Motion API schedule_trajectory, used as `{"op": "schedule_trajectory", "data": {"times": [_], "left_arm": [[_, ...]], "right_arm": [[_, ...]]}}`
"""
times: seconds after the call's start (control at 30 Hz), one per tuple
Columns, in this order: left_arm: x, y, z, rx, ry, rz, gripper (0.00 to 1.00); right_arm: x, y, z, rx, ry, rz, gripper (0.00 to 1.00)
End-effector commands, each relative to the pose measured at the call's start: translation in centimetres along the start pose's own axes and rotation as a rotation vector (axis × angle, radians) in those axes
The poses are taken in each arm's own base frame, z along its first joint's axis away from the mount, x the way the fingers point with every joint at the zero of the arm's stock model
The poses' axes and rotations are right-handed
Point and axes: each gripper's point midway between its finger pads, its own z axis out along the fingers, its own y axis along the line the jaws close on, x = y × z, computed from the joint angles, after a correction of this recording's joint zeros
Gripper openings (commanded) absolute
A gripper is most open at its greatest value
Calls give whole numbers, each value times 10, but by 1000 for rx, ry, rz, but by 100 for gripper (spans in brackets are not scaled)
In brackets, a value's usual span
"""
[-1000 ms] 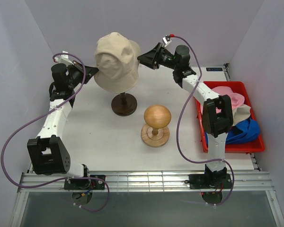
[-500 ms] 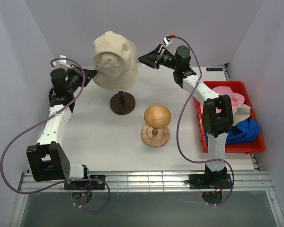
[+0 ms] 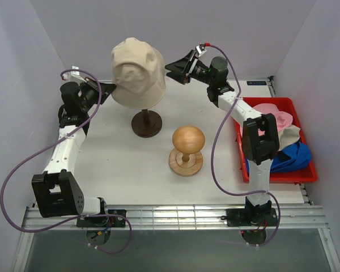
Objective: Stack the hats
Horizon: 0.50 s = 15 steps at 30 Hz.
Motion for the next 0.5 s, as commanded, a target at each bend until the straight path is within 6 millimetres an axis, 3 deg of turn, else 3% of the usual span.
{"op": "schedule_trajectory", "data": {"times": [0.0, 0.47], "left_arm": [[1, 8, -2, -47, 19, 3, 0], [-3, 3, 2, -34, 25, 10, 0]], "right_arm": [[-12, 40, 8, -96, -28, -66, 73], [-8, 29, 33, -112, -19, -14, 71]]}}
